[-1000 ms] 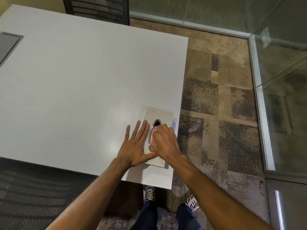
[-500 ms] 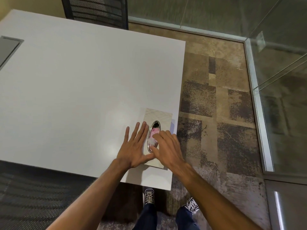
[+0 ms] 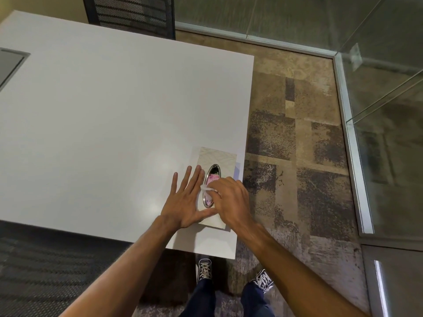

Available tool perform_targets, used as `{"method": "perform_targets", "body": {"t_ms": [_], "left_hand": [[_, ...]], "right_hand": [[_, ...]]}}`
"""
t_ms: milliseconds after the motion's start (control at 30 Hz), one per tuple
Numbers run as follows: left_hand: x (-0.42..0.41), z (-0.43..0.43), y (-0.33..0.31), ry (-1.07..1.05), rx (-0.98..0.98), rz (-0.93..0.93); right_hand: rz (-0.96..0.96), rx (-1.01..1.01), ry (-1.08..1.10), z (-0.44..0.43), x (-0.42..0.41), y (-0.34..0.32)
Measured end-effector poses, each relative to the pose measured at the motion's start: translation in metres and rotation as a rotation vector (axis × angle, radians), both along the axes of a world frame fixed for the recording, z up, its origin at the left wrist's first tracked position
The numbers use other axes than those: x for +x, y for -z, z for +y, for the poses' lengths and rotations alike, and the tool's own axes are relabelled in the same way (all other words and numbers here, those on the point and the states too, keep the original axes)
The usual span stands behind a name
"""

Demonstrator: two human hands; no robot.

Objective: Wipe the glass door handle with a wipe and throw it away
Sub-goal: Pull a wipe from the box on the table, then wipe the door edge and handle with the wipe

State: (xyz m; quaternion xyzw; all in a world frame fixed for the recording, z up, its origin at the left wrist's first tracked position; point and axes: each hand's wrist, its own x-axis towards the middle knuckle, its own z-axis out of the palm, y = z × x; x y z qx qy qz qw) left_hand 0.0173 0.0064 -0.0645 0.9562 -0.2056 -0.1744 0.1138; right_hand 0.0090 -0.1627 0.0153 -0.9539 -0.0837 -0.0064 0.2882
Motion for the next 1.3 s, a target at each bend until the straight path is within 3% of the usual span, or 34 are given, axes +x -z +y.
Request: {"method": "perform_targets", "body": {"t_ms": [133,333,667,933,1300], "left_hand": [[0.0,0.001,0.002,0.001,0.01,-0.008],[0.003,-0.001,-0.003,0.015,0.09,-0.012],[-0.002,-0.051,-0.053,0.072,-0.19,-0.09],[-0.022,-0.163,-0.104,0.242,-0.367,-0.175],[-0.068,-0.336,-0.154,0.536,-0.44,-0.191]], "right_hand": [[0.031,0.149,0.116,0.0,-0.002,-0.012],[0.207,0.594,0.27,-0.015,-0.005,-0.037],[0.214,1.11,0.53,-0.088,-0.046,-0.078],[-0.028,1.151,0.709,-0.18,-0.102,-0.109],[-0.322,0.882,0.871,-0.326,-0.198,-0.157]]}}
